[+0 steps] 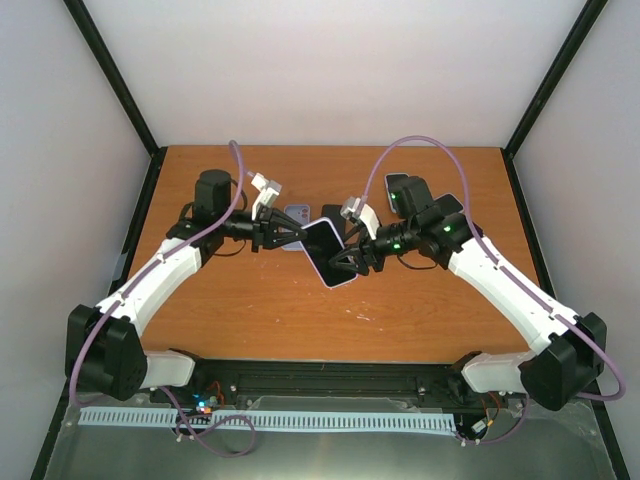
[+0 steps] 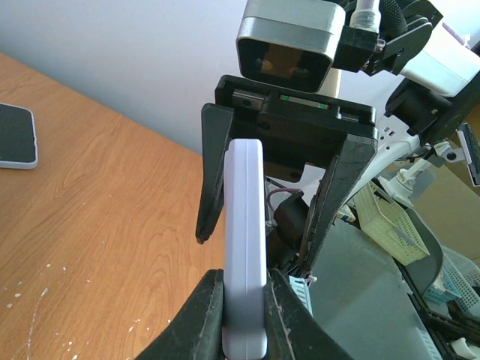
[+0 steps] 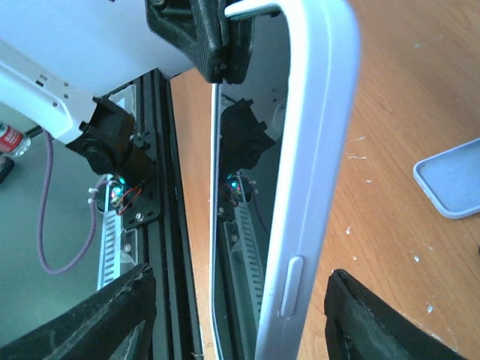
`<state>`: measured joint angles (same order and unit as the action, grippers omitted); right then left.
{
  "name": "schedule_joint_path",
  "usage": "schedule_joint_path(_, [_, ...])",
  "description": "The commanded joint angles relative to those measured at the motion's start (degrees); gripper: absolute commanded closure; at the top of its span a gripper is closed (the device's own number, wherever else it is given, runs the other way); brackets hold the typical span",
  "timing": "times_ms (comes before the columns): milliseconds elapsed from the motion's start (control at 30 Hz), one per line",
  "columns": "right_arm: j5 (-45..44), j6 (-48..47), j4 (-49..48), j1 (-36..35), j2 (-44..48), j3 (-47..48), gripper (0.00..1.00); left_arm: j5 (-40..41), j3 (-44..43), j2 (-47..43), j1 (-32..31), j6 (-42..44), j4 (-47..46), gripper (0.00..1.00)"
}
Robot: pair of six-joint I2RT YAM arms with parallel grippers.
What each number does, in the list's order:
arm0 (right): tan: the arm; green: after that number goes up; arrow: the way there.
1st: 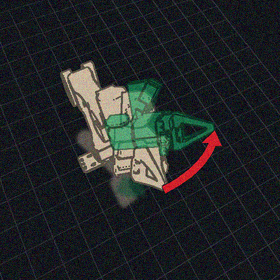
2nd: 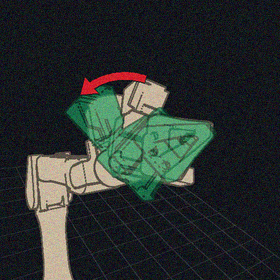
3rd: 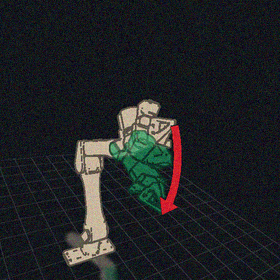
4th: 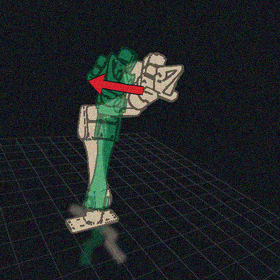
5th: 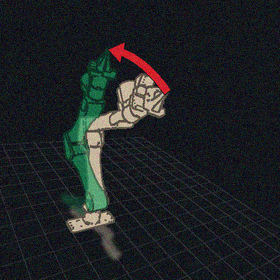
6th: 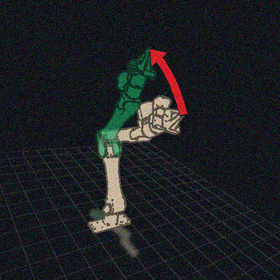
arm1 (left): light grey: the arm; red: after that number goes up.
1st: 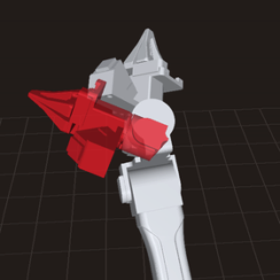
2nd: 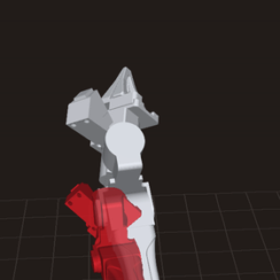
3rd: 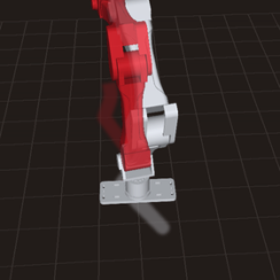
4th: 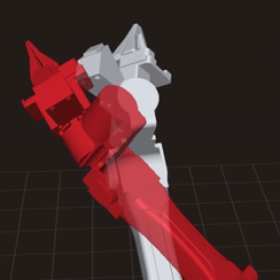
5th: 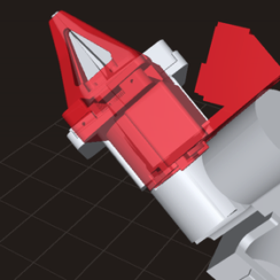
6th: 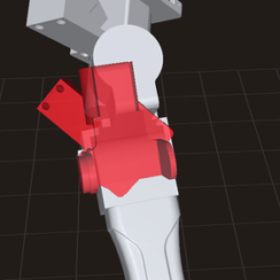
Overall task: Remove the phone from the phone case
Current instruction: Pick up the phone at the center of the board.
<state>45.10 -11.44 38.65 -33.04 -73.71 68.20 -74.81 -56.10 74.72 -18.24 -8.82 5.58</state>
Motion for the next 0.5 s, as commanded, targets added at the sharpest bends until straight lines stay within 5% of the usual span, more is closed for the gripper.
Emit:
schedule_joint_path(0, [2.75, -0.07, 1.26, -0.27, -0.52, 1.46, 0.43, -2.03, -3.85, -1.13, -0.59, 3.65, 0.98, 0.99])
schedule_joint_path(467, [2.95, -0.69, 1.78, -2.03, -1.9, 1.93, 0.77, -1.38, -5.6, -0.45, -2.22, 7.56, 5.42, 0.99])
